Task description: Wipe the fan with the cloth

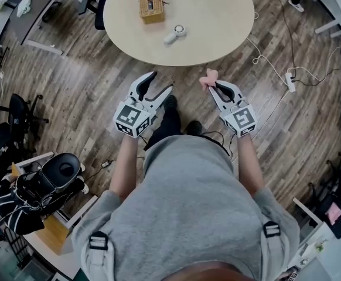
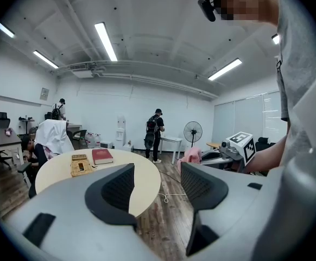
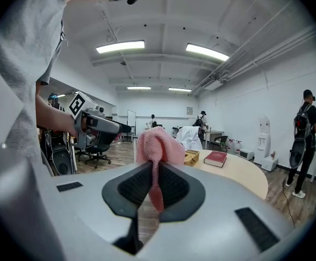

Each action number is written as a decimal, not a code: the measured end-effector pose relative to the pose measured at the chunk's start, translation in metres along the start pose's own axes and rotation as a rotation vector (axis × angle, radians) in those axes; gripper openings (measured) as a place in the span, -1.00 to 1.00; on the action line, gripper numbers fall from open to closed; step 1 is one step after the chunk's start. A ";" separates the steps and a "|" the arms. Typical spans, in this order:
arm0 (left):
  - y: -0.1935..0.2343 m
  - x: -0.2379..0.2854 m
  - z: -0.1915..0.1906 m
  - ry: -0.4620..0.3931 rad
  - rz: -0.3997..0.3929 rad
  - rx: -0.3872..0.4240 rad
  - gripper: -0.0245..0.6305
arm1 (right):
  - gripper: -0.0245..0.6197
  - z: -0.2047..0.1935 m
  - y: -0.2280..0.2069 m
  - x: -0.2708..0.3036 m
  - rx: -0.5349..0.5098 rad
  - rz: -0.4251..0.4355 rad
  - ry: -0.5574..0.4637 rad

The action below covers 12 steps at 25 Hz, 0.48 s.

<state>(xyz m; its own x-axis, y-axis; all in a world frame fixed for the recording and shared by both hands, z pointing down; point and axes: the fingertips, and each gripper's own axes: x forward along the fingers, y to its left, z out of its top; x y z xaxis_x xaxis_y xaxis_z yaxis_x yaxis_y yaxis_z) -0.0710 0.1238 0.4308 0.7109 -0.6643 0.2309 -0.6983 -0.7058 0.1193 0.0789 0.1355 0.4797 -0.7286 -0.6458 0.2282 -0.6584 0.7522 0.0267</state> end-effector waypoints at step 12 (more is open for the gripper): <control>0.065 0.019 0.004 0.017 -0.042 -0.022 -0.10 | -0.82 0.006 -0.023 0.061 0.009 -0.024 0.038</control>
<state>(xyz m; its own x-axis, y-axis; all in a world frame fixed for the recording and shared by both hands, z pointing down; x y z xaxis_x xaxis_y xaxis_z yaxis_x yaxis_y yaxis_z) -0.1028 0.0641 0.4392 0.7379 -0.6300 0.2419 -0.6700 -0.7270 0.1503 0.0483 0.0778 0.4870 -0.7053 -0.6578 0.2642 -0.6771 0.7355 0.0236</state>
